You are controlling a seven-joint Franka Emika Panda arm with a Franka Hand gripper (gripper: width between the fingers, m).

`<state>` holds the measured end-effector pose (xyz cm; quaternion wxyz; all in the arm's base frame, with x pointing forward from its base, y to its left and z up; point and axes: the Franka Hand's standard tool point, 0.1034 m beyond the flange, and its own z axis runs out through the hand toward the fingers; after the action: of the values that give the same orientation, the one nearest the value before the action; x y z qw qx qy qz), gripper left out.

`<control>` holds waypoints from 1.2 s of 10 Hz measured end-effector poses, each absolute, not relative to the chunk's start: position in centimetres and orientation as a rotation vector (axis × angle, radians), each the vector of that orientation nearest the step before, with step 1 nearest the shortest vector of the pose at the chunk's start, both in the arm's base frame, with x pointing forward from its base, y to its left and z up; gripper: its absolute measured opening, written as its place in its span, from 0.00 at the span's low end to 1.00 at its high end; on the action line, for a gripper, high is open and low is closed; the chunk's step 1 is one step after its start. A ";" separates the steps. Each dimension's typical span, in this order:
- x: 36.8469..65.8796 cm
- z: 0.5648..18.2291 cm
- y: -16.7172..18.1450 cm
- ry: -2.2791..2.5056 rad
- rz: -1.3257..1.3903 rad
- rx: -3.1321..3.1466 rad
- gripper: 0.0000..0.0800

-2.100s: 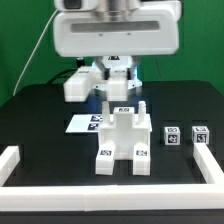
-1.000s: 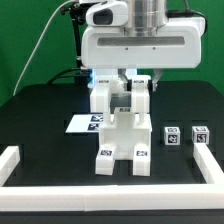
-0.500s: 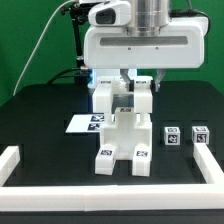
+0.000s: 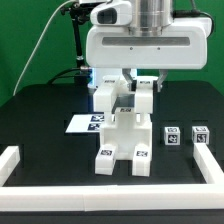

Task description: Assemble chair

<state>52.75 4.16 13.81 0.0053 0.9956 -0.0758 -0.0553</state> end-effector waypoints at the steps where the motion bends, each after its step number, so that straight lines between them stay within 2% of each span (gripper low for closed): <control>1: 52.9 13.9 3.8 -0.225 -0.164 3.119 0.35; 9: 52.5 13.7 4.3 -0.387 -0.200 3.118 0.35; 12: 53.3 13.8 4.4 -0.273 -0.103 3.138 0.35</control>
Offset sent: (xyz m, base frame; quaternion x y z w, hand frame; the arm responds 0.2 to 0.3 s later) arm 0.0000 0.0000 0.0000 0.0000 0.0000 0.0000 1.0000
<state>53.32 4.44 13.77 -0.0050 0.9957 -0.0867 -0.0328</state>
